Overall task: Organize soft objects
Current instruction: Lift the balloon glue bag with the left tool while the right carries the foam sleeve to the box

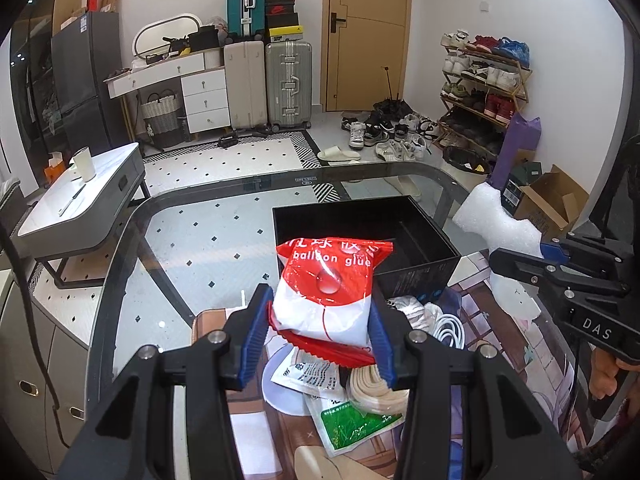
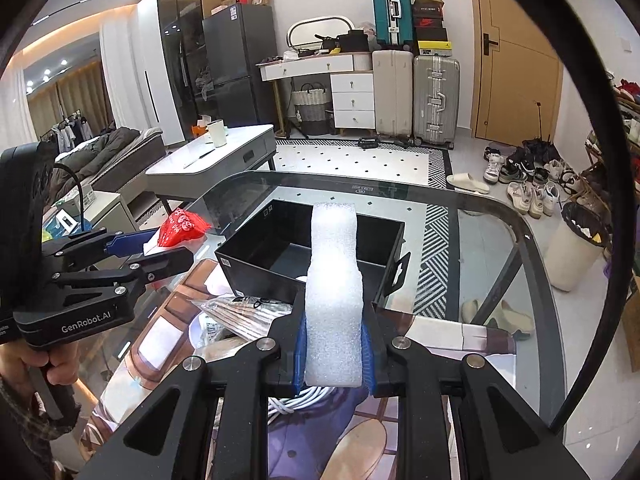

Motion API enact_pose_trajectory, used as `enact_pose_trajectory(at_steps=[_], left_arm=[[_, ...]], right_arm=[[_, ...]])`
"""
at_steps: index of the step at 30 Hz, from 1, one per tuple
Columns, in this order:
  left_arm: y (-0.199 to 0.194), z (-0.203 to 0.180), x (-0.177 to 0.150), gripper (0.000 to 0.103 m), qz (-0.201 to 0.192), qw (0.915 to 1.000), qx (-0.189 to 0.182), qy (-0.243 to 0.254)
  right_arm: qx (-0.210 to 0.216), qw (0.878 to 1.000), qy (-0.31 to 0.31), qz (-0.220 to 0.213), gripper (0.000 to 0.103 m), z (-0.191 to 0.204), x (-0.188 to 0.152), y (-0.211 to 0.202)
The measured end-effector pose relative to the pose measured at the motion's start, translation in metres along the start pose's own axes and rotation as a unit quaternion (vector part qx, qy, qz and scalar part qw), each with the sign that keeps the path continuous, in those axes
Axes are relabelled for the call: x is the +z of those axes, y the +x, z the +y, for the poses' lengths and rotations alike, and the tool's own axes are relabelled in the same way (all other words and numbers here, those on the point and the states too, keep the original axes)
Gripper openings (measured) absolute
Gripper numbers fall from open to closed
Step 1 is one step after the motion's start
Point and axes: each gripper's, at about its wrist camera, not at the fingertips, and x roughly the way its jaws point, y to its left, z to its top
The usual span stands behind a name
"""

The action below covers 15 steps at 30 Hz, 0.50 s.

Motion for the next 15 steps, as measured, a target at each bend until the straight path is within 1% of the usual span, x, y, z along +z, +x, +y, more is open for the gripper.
enact_pose_trajectory(at_steps=[3,15], left_arm=[[0.001,0.0,0.002,0.045,0.0,1.0,0.0,0.0],[0.023,0.004,0.029,0.045,0.0,1.0,-0.002,0.004]], right_arm=[[-0.001,1.0,0.0,-0.003,0.022,-0.003,0.008,0.002],[0.009,1.0,0.0,-0.001,0.022,-0.013,0.035,0.022]])
